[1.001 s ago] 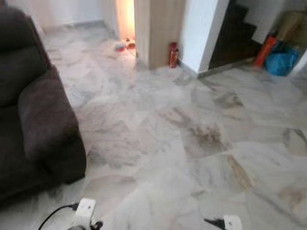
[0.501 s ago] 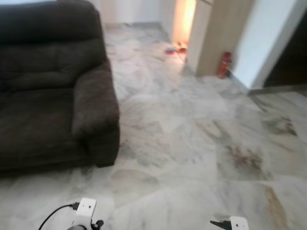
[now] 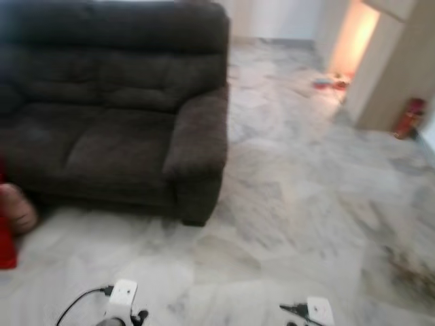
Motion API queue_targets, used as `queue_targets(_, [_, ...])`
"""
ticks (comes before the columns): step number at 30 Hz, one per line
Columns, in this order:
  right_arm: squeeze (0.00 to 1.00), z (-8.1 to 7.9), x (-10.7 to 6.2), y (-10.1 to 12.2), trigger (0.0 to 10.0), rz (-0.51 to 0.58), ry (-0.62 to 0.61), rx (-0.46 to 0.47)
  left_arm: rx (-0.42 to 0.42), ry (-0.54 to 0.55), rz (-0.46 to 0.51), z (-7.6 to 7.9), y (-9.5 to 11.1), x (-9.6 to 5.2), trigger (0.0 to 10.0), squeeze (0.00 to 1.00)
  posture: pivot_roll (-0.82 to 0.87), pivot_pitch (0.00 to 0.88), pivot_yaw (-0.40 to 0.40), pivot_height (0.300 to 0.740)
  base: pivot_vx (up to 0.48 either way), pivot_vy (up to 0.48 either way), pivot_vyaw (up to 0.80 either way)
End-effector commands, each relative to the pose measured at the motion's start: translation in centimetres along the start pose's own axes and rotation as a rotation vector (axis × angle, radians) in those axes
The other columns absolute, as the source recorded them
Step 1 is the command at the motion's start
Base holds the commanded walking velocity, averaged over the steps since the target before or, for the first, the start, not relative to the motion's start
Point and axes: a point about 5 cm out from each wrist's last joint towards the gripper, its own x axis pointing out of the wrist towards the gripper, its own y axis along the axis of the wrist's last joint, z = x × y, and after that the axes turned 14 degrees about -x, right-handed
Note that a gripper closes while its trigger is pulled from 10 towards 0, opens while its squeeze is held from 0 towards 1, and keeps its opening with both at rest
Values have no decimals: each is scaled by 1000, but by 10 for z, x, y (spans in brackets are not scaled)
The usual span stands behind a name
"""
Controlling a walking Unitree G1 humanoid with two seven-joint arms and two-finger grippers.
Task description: Move the pillow to the sofa from floor
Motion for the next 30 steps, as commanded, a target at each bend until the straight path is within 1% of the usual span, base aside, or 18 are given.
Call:
queue_targets(1, [0, 0, 1, 4, 10000, 4, 8, -1, -8, 18, 9, -5, 3, -1, 10000, 0, 30, 0, -51, 740, 0, 0, 800])
queue_targets(5, [0, 7, 0, 2, 10000, 4, -1, -3, -12, 20, 10, -5, 3, -1, 10000, 0, 31, 0, -52, 740, 0, 0, 800])
queue_targets(7, [0, 5, 0, 3, 10000, 7, -1, 13, -16, 22, 12, -6, 4, 0, 10000, 0, 31, 0, -53, 740, 0, 0, 419])
queue_targets(9, [0, 4, 0, 3, 10000, 12, -4, 39, -19, 25, 14, -6, 4, 0, 10000, 0, 29, 0, -52, 740, 0, 0, 0])
queue_targets(16, [0, 2, 1, 4, 10000, 11, -13, 67, -47, 31, 9, -6, 3, 0, 10000, 0, 30, 0, -53, 740, 0, 0, 0])
queue_targets(21, [0, -2, 2, 6, 10000, 7, -12, 65, -45, 32, 4, -6, 4, 0, 10000, 0, 29, 0, -52, 740, 0, 363, 0])
queue_targets(24, [0, 0, 1, 4, 10000, -2, -18, 68, -44, 32, 3, -6, 4, 0, 10000, 0, 29, 0, -52, 740, 0, 414, 0])
queue_targets(30, [0, 1, 1, 4, 10000, -8, -17, 57, -45, 32, 4, -6, 5, 0, 10000, 0, 31, 0, -53, 740, 0, 416, -738])
